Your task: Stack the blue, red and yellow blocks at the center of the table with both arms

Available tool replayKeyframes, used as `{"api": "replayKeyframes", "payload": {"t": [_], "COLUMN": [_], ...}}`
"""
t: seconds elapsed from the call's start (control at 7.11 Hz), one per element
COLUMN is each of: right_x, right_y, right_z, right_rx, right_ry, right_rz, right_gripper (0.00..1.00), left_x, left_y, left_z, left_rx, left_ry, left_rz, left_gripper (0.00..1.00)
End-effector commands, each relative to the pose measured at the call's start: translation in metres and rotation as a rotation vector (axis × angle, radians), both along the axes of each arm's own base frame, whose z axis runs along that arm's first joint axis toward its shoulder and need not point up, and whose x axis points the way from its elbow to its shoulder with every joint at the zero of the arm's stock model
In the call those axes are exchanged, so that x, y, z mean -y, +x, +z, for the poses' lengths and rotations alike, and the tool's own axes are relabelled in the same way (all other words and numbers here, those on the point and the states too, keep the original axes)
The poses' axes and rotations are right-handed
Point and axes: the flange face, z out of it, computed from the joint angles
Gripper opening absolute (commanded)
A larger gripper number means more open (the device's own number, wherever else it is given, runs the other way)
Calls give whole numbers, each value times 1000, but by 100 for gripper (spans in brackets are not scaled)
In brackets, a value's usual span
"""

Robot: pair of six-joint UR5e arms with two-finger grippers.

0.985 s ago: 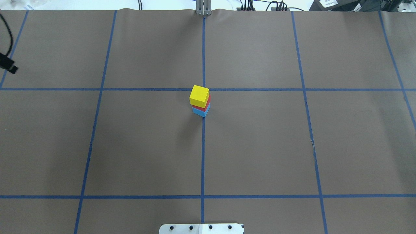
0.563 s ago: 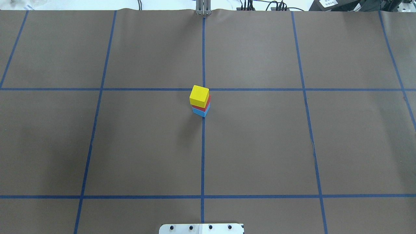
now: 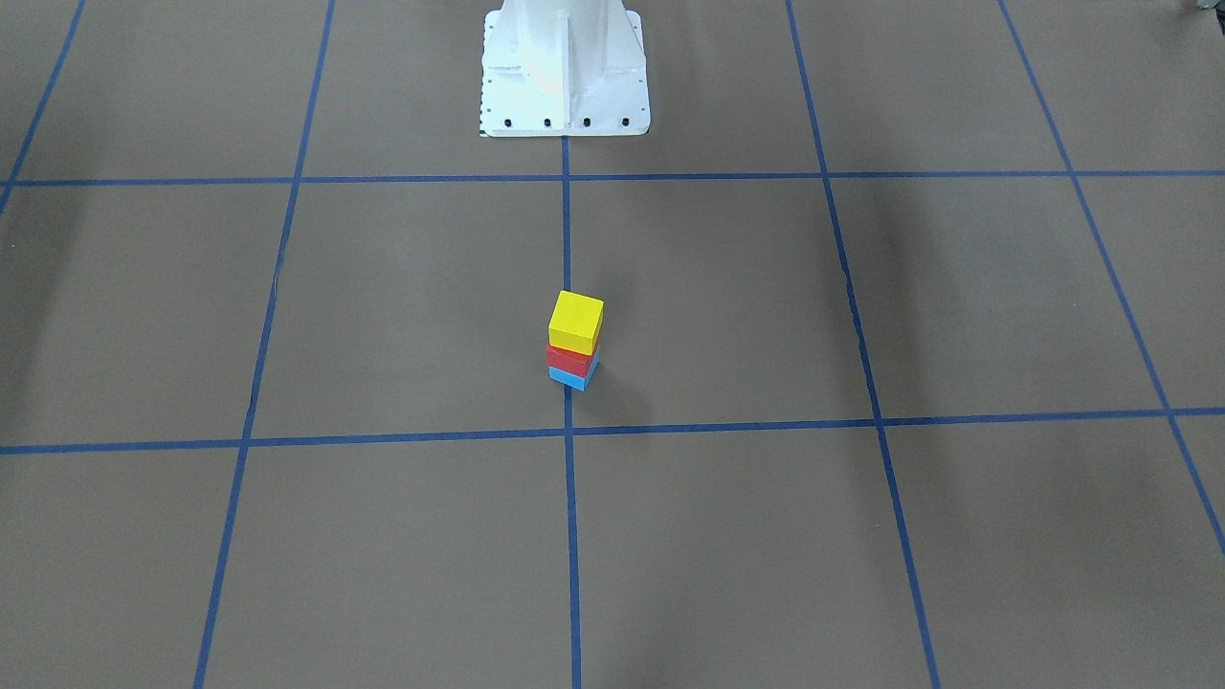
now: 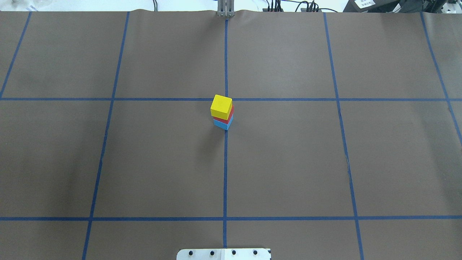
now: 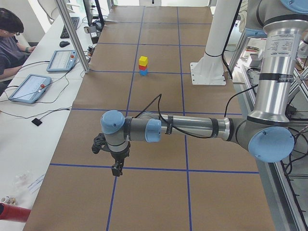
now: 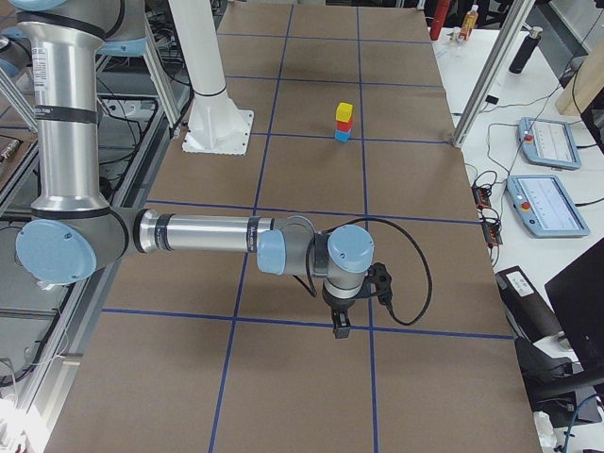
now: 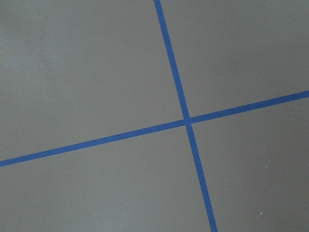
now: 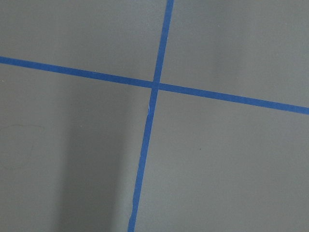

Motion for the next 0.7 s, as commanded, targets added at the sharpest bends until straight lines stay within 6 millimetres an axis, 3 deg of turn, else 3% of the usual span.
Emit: {"api": "replayKeyframes", "payload": {"t": [0.0, 0.56], "right_x": [-4, -2], "right_y": [3, 3], "right_z": [2, -5], "right_rx": [5, 5], "right_ry": [-1, 11], "right_rz": [5, 8], "right_gripper": [100, 100], "left_x": [-8, -8], "left_y": [-1, -1], "left_z": [7, 7], "left_rx": [0, 0], "left_ry": [-13, -18], "left_rz": [-1, -2], "left_gripper": [100, 100]}}
